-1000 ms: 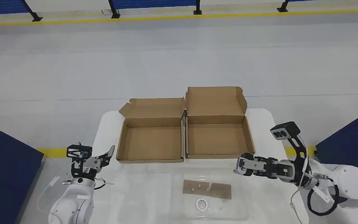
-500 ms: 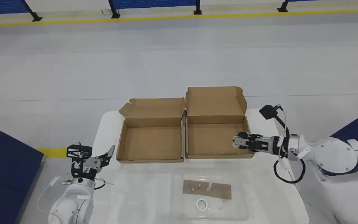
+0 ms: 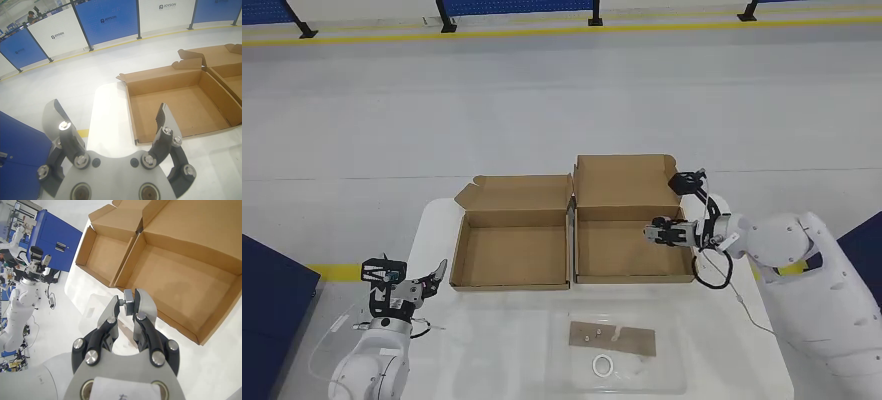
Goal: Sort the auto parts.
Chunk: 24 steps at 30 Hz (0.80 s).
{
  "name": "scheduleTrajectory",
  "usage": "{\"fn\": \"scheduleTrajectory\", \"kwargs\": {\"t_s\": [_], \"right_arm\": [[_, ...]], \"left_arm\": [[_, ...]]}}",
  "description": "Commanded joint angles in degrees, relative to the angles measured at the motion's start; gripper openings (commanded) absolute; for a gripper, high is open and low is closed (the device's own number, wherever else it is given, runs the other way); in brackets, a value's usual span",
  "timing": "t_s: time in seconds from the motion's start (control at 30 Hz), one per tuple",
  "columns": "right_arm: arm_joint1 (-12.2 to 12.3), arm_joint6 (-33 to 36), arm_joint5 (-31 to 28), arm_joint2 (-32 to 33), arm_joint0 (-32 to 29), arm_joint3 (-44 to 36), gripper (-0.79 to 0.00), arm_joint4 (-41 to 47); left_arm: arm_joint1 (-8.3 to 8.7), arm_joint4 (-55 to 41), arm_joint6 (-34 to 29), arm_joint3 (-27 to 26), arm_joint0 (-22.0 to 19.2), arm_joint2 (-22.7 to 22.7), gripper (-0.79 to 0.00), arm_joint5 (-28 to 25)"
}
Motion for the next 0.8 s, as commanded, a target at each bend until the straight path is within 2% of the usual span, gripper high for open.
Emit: {"fn": "scheduleTrajectory", "kwargs": {"t_s": [0.0,0.2,0.3,0.47,0.77], "right_arm": [[0.00,0.00,0.01,0.00,0.00,0.00,-0.785,0.01],[-0.01,-0.34,-0.05,-0.04,-0.08,-0.01,-0.785,-0.23],[-0.16,-1.91,1.84,-1.84,0.88,1.06,-0.785,-6.06],[-1.57,-2.50,6.34,-8.20,6.84,6.50,-0.785,-12.11],[-5.73,-1.42,14.58,-20.93,17.22,18.92,-0.785,-19.46]], "left_arm": [[0.00,0.00,0.00,0.00,0.00,0.00,0.000,0.00],[0.00,0.00,0.00,0.00,0.00,0.00,0.000,0.00],[0.00,0.00,0.00,0.00,0.00,0.00,0.000,0.00],[0.00,0.00,0.00,0.00,0.00,0.00,0.000,0.00],[0.00,0.00,0.00,0.00,0.00,0.00,0.000,0.00]]}}
